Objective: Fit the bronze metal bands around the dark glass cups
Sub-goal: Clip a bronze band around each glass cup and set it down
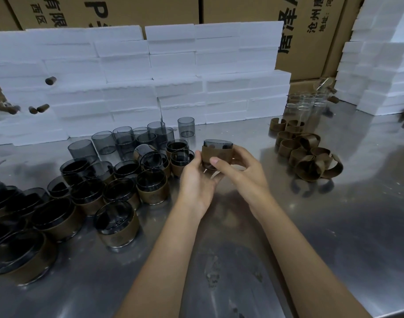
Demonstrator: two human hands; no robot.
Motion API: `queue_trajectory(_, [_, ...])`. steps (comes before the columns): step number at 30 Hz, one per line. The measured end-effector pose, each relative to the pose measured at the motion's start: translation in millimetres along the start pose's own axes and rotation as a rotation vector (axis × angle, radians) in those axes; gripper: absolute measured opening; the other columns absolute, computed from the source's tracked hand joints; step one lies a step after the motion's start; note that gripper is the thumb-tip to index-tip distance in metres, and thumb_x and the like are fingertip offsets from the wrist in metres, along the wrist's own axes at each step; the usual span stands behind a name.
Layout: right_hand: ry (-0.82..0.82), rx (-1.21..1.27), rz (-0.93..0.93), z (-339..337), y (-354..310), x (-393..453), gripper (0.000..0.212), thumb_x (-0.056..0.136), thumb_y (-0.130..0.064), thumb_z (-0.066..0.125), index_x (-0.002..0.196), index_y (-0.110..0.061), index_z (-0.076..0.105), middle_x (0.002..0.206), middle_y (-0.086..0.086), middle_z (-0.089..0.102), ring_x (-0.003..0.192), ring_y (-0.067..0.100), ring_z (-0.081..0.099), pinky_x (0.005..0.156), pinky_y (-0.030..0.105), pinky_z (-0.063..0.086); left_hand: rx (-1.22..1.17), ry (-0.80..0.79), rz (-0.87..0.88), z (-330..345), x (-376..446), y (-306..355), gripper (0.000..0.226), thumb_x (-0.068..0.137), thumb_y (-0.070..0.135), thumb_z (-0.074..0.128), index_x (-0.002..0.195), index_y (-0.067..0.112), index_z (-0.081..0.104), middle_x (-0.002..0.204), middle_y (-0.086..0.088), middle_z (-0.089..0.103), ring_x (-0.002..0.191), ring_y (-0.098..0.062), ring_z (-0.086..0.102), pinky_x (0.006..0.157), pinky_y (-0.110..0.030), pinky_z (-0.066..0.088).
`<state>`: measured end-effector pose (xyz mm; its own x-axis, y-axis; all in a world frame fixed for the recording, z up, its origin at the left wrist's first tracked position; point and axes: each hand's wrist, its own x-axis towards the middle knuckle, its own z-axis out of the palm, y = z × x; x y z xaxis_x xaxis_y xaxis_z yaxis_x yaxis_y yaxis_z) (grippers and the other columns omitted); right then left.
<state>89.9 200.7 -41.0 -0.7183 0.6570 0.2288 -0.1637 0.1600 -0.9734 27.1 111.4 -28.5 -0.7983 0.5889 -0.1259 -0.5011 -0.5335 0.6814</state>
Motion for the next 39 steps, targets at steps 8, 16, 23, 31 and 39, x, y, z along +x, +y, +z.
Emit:
queue_trajectory(8, [0.033, -0.353, 0.091, 0.7, 18.4, 5.4, 0.058, 0.073, -0.021, 0.088, 0.120, -0.025, 0.056, 0.117, -0.005, 0.066, 0.111, 0.018, 0.064, 0.094, 0.031, 0.054, 0.644, 0.087, 0.228, -3.1, 6.6, -1.4, 0.044, 0.104, 0.010, 0.051, 0.148, 0.012, 0.051, 0.150, 0.000, 0.054, 0.128, -0.006, 0.053, 0.095, -0.008, 0.041])
queue_trajectory(16, [-0.115, -0.377, 0.094, 4.2, 12.4, 1.9, 0.085, 0.053, -0.064, 0.063, 0.130, -0.029, 0.058, 0.130, -0.009, 0.067, 0.129, 0.018, 0.057, 0.110, 0.045, 0.045, 1.176, 0.096, 0.644, 0.4, -12.4, 1.0, 0.043, 0.098, 0.005, 0.046, 0.136, 0.020, 0.058, 0.130, 0.016, 0.051, 0.131, -0.006, 0.045, 0.105, -0.016, 0.034])
queue_trajectory(23, [0.184, -0.103, 0.133, -0.9, 14.0, 20.5, 0.024, 0.096, -0.043, 0.064, 0.102, -0.019, 0.068, 0.103, -0.003, 0.072, 0.098, 0.015, 0.065, 0.097, 0.047, 0.054, 1.333, 0.207, 0.679, 18.5, 34.4, 57.9, 0.032, 0.097, 0.005, 0.049, 0.127, 0.009, 0.059, 0.127, -0.010, 0.061, 0.114, -0.025, 0.058, 0.098, -0.035, 0.047])
queue_trajectory(31, [0.226, -0.009, 0.130, -2.4, 26.4, 33.0, 0.019, 0.093, -0.044, 0.063, 0.090, -0.025, 0.065, 0.096, -0.005, 0.072, 0.091, 0.021, 0.067, 0.091, 0.055, 0.057, 2.109, 0.180, 0.079, 18.0, 165.3, 103.7, 0.061, 0.104, 0.024, 0.047, 0.159, 0.011, 0.025, 0.163, -0.018, 0.030, 0.148, -0.036, 0.033, 0.120, -0.044, 0.028])
queue_trajectory(39, [0.228, 0.012, 0.127, -5.5, 34.9, 36.9, 0.021, 0.093, -0.048, 0.060, 0.087, -0.029, 0.065, 0.091, -0.010, 0.071, 0.087, 0.008, 0.065, 0.089, 0.050, 0.058, 2.241, 0.163, 0.132, -3.9, 219.8, 84.1, 0.018, 0.100, 0.028, 0.053, 0.115, 0.017, 0.052, 0.137, -0.012, 0.057, 0.135, -0.036, 0.044, 0.123, -0.050, 0.015])
